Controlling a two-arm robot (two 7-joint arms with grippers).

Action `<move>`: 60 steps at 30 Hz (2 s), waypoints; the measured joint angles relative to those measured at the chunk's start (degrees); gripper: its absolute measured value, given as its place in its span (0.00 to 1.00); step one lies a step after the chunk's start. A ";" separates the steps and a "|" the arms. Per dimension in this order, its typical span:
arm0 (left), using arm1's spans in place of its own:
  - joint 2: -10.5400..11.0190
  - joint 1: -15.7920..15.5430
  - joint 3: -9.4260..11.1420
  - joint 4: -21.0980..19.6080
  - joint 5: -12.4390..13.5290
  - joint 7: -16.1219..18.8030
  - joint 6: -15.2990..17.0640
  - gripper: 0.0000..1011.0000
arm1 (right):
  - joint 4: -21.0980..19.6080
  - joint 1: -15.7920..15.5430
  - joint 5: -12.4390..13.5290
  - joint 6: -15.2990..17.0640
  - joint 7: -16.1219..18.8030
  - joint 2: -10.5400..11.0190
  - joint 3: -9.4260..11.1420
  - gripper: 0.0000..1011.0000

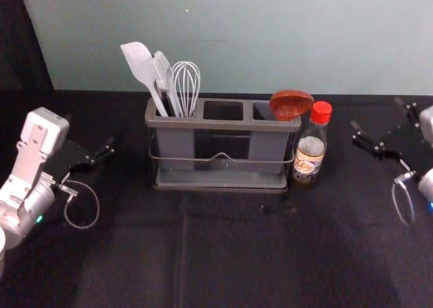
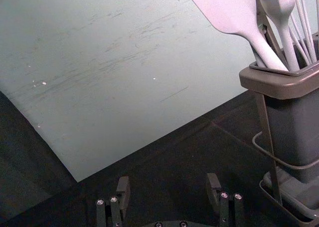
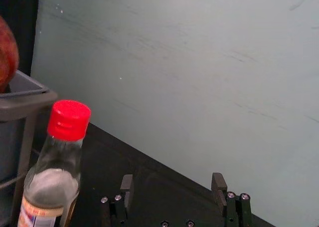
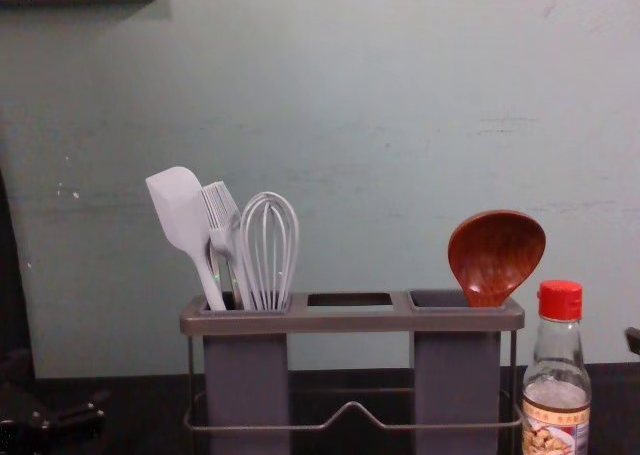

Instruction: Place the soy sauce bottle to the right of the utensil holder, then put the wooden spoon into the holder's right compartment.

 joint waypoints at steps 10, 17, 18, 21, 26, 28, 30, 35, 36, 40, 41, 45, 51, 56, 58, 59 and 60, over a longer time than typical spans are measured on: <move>0.00 0.00 0.00 0.00 0.00 0.00 0.00 0.99 | 4.78 4.43 -1.49 -0.11 -5.46 -4.10 -2.87 0.99; 0.00 0.00 0.00 0.00 0.00 0.00 0.00 0.99 | 5.96 5.29 -3.26 -0.31 -7.95 -5.78 -3.98 0.99; 0.00 0.00 0.00 0.00 0.00 0.00 0.00 0.99 | 6.00 5.35 -3.43 -0.29 -8.17 -5.85 -4.04 0.99; 0.00 0.00 0.00 0.00 0.00 0.00 0.00 0.99 | 5.99 5.46 -4.02 0.01 -8.68 -5.95 -4.12 0.99; 0.00 0.00 0.00 0.00 0.00 0.00 0.00 0.99 | 5.74 5.47 -4.16 0.48 -8.63 -5.82 -4.06 0.99; 0.00 0.00 0.00 0.00 0.00 0.00 0.00 0.99 | 5.74 5.45 -4.19 0.48 -8.63 -5.83 -4.05 0.99; 0.00 0.00 0.00 0.00 0.00 0.00 0.00 0.99 | 5.73 5.44 -4.22 0.47 -8.64 -5.85 -4.05 0.99; 0.00 0.00 0.00 0.00 0.00 0.00 0.00 0.99 | 5.70 5.41 -4.28 0.42 -8.68 -5.87 -4.02 0.99; 0.00 0.00 0.00 0.00 0.00 0.00 0.00 0.99 | 5.70 5.41 -4.28 0.41 -8.68 -5.87 -4.01 0.99; 0.00 0.00 0.00 0.00 0.00 0.00 0.00 0.99 | 5.68 5.38 -4.31 0.37 -8.71 -5.89 -3.99 0.99; 0.00 0.00 0.00 0.00 0.00 0.00 0.00 0.99 | 5.67 5.37 -4.32 0.37 -8.71 -5.90 -3.99 0.99; 0.00 0.00 0.00 0.00 0.00 0.00 0.00 0.99 | 5.65 5.35 -4.35 0.34 -8.73 -5.92 -3.99 0.99; 0.00 0.00 0.00 0.00 0.00 0.00 0.00 0.99 | 5.65 5.35 -4.37 0.30 -8.75 -5.95 -3.99 0.99; 0.00 0.00 0.00 0.00 0.00 0.00 0.00 0.99 | 5.65 5.34 -4.37 0.28 -8.77 -5.95 -3.99 0.99; 0.00 0.00 0.00 0.00 0.00 0.00 0.00 0.99 | 5.65 5.35 -4.36 0.27 -8.77 -5.95 -3.99 0.99; 0.00 0.00 0.00 0.00 0.00 0.00 0.00 0.99 | 5.65 5.35 -4.37 0.27 -8.77 -5.95 -3.99 0.99; 0.00 0.00 0.00 0.00 0.00 0.00 0.00 0.99 | 5.65 5.34 -4.36 0.27 -8.78 -5.95 -3.99 0.99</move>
